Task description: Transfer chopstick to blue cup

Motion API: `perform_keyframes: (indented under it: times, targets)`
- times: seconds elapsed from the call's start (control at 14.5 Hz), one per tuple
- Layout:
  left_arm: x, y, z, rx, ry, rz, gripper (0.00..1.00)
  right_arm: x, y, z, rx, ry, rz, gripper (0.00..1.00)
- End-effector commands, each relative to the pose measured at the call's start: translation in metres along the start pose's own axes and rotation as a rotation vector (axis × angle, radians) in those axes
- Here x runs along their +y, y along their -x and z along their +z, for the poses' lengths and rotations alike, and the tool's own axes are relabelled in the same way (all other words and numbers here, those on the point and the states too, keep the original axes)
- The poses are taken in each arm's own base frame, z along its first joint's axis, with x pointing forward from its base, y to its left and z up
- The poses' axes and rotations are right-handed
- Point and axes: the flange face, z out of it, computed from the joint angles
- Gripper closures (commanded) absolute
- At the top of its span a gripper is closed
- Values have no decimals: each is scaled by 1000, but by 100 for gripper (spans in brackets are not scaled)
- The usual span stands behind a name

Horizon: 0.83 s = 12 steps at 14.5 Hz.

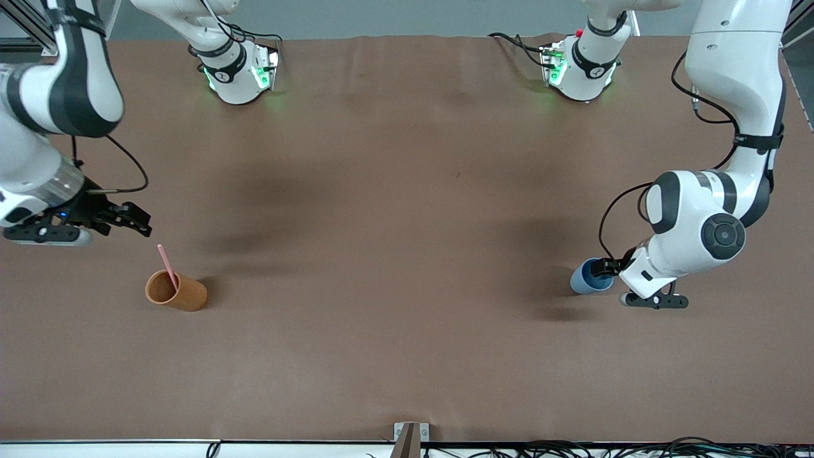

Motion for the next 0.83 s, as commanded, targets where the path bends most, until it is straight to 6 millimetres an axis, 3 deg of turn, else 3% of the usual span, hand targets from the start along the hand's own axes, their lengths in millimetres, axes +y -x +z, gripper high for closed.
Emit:
perform_keyframes:
  times: [0.0, 0.07, 0.14, 0.21, 0.48, 0.62, 0.76]
  targets:
    - [3, 1, 7, 7, 12, -36, 49, -7, 14, 27, 7, -7, -19, 16]
    - [5, 0, 8, 11, 13, -44, 73, -8, 12, 34, 8, -7, -19, 20]
    - [7, -1, 8, 14, 14, -47, 89, -9, 11, 39, 13, -7, -22, 25]
    - [8, 0, 8, 12, 14, -45, 97, -11, 11, 43, 16, -7, -24, 29]
    - [20, -2, -7, 27, 14, -47, 100, -14, 11, 55, 22, -2, -36, 45]
    - [43, -1, -37, 51, 26, -76, 100, -13, 10, 59, 26, -2, -34, 50]
    - [84, 4, -62, 59, 56, -147, 100, -13, 9, 61, 29, -2, -34, 60]
